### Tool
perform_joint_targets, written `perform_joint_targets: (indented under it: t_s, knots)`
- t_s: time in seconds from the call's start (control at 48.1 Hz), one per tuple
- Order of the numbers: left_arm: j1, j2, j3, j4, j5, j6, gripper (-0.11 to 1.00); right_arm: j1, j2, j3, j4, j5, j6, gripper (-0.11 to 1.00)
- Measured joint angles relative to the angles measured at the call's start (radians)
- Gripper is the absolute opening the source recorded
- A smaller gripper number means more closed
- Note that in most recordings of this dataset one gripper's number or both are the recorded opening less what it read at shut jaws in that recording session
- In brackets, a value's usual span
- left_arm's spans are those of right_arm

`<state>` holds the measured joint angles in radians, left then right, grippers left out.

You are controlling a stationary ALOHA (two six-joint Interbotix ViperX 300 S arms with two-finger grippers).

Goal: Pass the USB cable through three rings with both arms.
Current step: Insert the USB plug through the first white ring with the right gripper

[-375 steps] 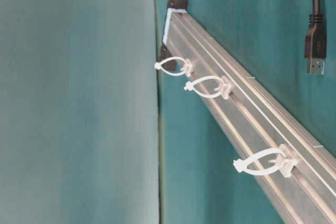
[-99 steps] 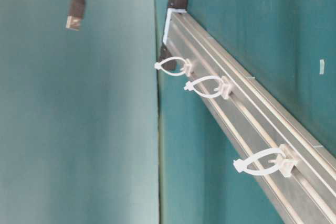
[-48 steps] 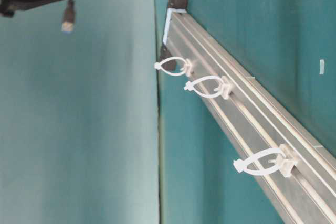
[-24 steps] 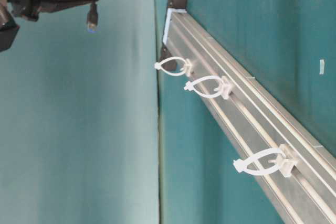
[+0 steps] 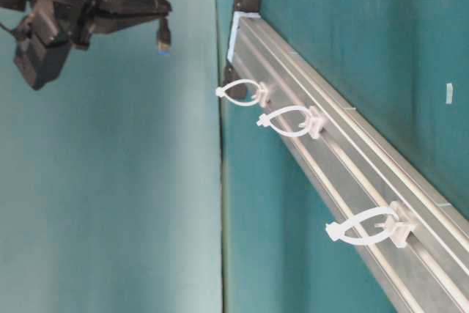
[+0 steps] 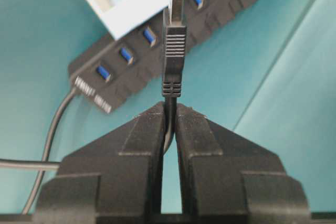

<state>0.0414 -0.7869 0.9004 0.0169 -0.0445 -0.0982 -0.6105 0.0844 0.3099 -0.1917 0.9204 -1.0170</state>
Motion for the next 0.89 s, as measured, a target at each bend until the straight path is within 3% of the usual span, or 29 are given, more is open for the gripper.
perform_joint_targets:
  t_s: [0.229, 0.457, 0.624, 0.894]
  knots:
    - [0.000, 0.000, -0.012, 0.000, 0.003, -0.002, -0.02, 0.012, 0.046, 0.005, 0.035, -0.026, -0.037, 0.08]
    - [-0.002, 0.000, -0.014, 0.002, 0.003, -0.003, -0.02, 0.029, 0.072, 0.005, 0.137, -0.035, -0.133, 0.08]
    - [-0.002, 0.000, -0.014, 0.000, 0.003, -0.006, -0.02, 0.028, 0.078, 0.008, 0.160, -0.046, -0.146, 0.08]
    - [0.000, 0.002, -0.014, 0.002, 0.008, -0.127, -0.02, 0.054, 0.112, 0.008, 0.163, -0.058, -0.147, 0.08]
